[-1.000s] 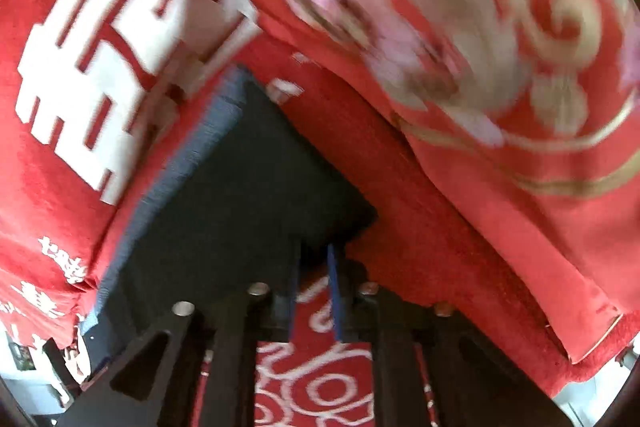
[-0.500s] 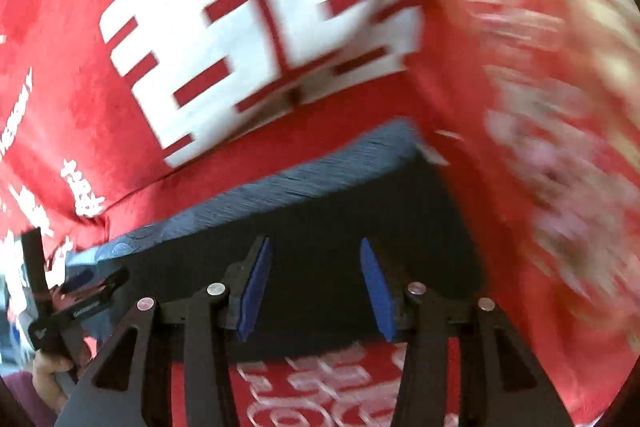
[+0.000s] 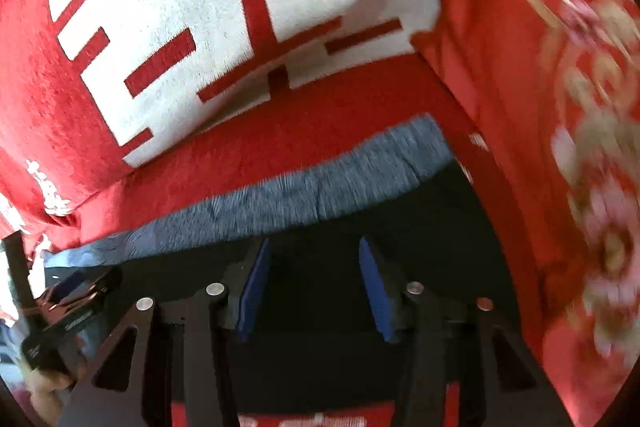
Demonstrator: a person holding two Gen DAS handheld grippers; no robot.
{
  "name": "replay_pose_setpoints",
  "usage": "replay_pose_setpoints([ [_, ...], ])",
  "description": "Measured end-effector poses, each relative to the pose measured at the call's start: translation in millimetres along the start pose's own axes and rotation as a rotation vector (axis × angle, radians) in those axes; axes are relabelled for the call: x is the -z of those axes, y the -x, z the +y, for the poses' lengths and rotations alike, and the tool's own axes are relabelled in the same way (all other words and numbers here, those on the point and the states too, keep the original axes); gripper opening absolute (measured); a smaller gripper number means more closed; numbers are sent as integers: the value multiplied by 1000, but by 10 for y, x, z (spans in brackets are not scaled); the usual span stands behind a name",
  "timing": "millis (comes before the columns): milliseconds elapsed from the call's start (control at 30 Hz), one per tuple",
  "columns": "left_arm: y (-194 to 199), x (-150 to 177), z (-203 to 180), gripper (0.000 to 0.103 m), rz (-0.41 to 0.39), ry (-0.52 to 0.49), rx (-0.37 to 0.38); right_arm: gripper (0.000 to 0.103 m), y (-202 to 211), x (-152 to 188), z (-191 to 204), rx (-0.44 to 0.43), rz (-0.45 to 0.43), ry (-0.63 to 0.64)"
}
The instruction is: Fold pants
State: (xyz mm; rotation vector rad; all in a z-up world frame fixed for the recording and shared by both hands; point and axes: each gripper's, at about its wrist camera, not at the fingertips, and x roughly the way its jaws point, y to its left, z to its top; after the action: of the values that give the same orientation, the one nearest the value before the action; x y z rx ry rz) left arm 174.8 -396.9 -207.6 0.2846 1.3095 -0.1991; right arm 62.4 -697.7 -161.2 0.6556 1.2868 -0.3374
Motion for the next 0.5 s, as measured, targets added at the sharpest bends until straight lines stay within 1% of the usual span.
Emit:
replay_pose_setpoints([
  [67, -21, -1, 44, 103, 7, 5, 5, 50, 97, 171, -77, -21, 19, -34],
  [167, 17, 20, 23, 103, 19, -9, -6, 51, 213, 390, -167, -39, 33, -77],
  [267, 109, 93, -28, 103, 24, -43, -30, 51, 301, 476, -235, -57, 41, -126],
  [367, 165, 153, -87, 103, 39, -62, -29, 53, 349, 598, -301, -68, 49, -158],
  [500, 212, 234, -116, 103, 58, -71, -28, 53, 245, 686, -317, -82, 83, -180],
])
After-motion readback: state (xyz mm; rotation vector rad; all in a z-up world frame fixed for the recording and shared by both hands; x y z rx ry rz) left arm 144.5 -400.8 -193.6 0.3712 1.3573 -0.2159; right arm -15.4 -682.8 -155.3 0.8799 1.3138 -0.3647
